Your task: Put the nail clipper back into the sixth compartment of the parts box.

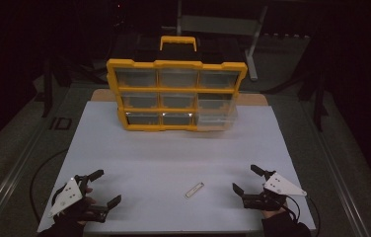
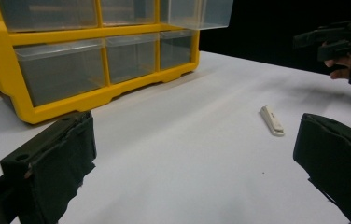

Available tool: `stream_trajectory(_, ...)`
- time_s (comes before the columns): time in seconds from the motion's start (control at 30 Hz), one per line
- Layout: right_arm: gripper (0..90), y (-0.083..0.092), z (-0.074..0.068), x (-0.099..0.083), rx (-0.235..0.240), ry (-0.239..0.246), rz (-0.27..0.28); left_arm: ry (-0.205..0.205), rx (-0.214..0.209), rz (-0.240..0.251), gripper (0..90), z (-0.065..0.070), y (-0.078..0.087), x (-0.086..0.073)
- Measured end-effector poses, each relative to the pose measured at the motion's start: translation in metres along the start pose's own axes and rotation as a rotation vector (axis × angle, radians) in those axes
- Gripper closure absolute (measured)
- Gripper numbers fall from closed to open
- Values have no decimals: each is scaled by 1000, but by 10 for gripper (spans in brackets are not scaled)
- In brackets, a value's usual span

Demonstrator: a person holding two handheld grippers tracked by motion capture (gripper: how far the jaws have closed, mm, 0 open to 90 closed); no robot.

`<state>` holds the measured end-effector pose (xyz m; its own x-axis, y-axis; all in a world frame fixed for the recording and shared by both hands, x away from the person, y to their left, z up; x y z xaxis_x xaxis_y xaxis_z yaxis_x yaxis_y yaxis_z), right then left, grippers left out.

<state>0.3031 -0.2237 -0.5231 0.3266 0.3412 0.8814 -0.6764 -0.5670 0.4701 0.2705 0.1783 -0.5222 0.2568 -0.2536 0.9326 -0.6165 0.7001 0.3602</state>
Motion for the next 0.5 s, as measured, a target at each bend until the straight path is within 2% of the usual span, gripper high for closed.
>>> stream_trajectory(0.2, 84, -2, 0, 0, -45, 33, -2, 8, 5, -19, 1, 0, -2, -3)
stream_trajectory(0.5, 84, -2, -1, 0, -43, 33, 1, 14, -8, -50, 1, 1, -6, -6)
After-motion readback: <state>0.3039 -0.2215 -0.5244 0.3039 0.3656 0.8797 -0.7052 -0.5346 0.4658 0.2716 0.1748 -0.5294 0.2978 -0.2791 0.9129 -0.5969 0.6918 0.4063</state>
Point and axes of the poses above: each handheld gripper's, and its own axes: y roughly backward along the jaws, x roughly out of its top, z roughly to its right, the point moved 10 cm from there along -y, roughly forward along the jaws, and after that the axes turned 10 degrees about -z, right-handed, at the moved point
